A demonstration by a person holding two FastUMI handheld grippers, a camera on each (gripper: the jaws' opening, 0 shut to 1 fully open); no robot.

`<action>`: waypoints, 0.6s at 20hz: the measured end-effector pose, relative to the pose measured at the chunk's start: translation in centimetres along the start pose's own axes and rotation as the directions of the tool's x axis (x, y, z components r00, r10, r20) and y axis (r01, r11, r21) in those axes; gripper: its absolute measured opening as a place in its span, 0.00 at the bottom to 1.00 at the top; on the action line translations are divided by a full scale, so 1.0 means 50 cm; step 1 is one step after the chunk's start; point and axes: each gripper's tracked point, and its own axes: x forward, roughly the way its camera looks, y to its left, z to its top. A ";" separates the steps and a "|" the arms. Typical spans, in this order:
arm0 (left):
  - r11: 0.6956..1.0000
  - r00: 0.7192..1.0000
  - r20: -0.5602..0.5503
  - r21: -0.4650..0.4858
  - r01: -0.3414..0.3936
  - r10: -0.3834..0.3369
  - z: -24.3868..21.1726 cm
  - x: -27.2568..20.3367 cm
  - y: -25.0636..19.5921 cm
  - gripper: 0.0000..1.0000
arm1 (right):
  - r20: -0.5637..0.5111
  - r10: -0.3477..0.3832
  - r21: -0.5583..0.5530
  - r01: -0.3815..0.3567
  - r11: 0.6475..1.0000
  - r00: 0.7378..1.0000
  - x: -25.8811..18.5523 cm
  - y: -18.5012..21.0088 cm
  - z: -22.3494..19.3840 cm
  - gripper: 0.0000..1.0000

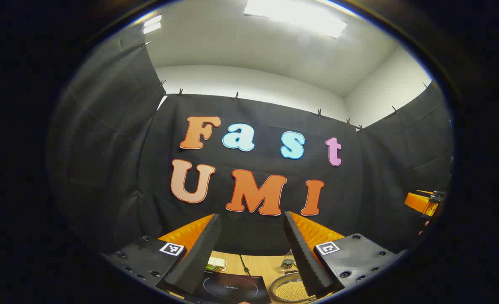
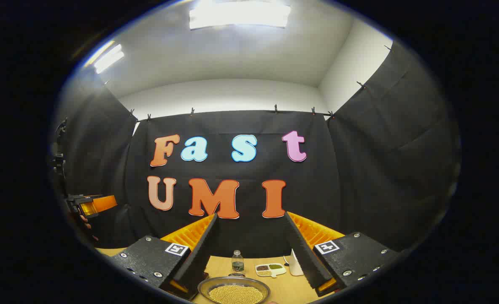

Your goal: First push the handle of the pot to place it horizontally, then grasp the pot with both hands and set it on the induction cooktop.

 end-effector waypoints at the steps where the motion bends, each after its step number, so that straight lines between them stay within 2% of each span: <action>1: 1.000 1.000 -0.001 0.007 0.001 -0.001 -0.001 0.002 -0.002 0.98 | 0.002 0.002 -0.003 -0.002 1.000 1.000 -0.002 0.002 0.000 0.97; 3: 1.000 1.000 -0.002 0.020 0.004 -0.004 -0.006 0.004 -0.009 0.98 | 0.005 0.007 -0.008 -0.007 1.000 1.000 -0.002 0.006 -0.001 0.93; 12: 0.997 0.999 0.026 0.075 0.028 -0.030 -0.016 0.001 -0.035 0.98 | -0.001 0.019 -0.003 -0.019 1.000 1.000 0.004 0.010 -0.017 0.93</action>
